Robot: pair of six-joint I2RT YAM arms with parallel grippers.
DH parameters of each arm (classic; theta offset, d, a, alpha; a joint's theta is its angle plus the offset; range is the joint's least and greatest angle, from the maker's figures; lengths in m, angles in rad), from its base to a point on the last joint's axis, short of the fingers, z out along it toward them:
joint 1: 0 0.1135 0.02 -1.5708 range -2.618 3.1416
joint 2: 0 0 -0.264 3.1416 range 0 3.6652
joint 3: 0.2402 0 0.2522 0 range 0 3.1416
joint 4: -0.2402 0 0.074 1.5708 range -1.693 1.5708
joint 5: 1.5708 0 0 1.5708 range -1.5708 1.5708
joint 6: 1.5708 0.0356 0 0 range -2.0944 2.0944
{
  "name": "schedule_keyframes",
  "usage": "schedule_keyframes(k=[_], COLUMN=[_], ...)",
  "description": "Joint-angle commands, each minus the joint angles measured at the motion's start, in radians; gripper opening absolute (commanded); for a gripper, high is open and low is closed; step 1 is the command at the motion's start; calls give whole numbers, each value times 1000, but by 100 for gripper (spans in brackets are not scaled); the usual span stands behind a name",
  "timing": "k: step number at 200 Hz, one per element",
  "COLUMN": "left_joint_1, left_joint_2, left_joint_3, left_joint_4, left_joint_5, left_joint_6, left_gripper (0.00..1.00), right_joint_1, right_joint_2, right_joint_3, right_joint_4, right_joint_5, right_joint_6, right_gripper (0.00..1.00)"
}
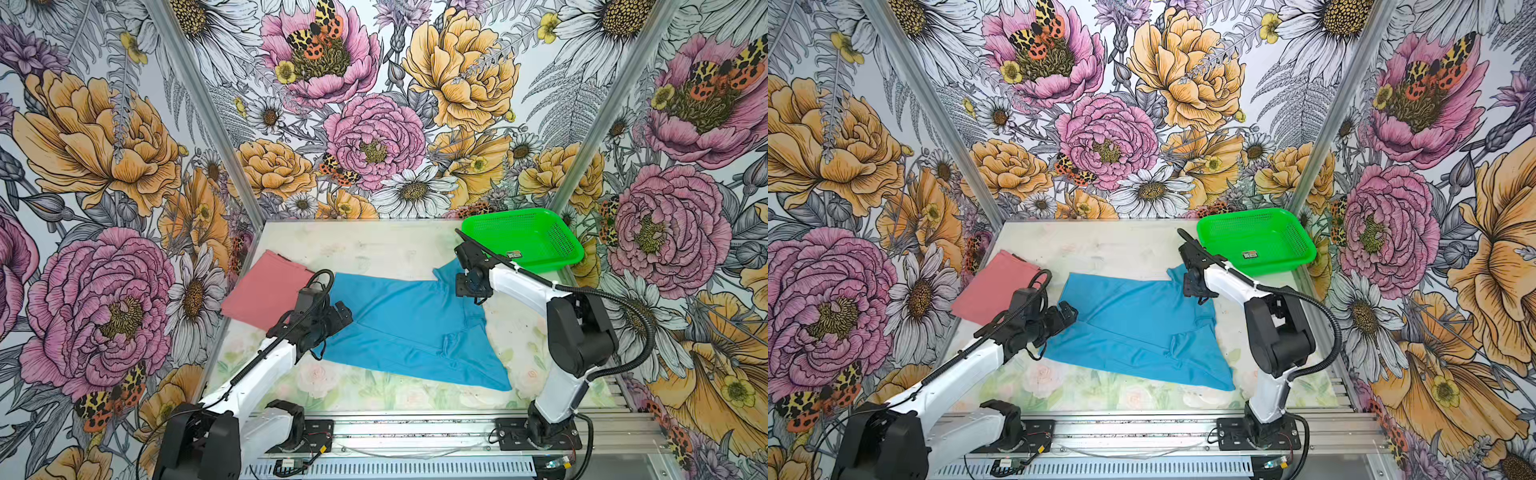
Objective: Fold and stack the t-shirts
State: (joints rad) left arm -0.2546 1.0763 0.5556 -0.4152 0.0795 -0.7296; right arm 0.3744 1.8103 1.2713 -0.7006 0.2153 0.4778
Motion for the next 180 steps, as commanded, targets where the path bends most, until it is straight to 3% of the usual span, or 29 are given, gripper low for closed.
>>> schedule_keyframes(k=[1, 49, 106, 159, 180], left_joint_1=[24, 40, 39, -57, -96], left_joint_2=[-14, 18, 0, 63, 80], left_joint_3=[-13, -11, -26, -14, -11], left_joint_4=[12, 34, 47, 92, 110], left_joint_5=[34, 66, 74, 63, 48], left_joint_6=[34, 44, 39, 11, -7], left_gripper=[99, 99, 99, 99, 99], right_joint_1=[4, 20, -7, -35, -34], right_joint_2=[46, 140, 77, 22, -5], right_joint_3=[39, 78, -13, -45, -50], right_joint_4=[-13, -16, -46, -85, -87], right_joint_5=[41, 124, 297, 423, 354], right_joint_6=[-11, -1, -17, -57, -63], right_gripper=[57, 59, 61, 64, 63])
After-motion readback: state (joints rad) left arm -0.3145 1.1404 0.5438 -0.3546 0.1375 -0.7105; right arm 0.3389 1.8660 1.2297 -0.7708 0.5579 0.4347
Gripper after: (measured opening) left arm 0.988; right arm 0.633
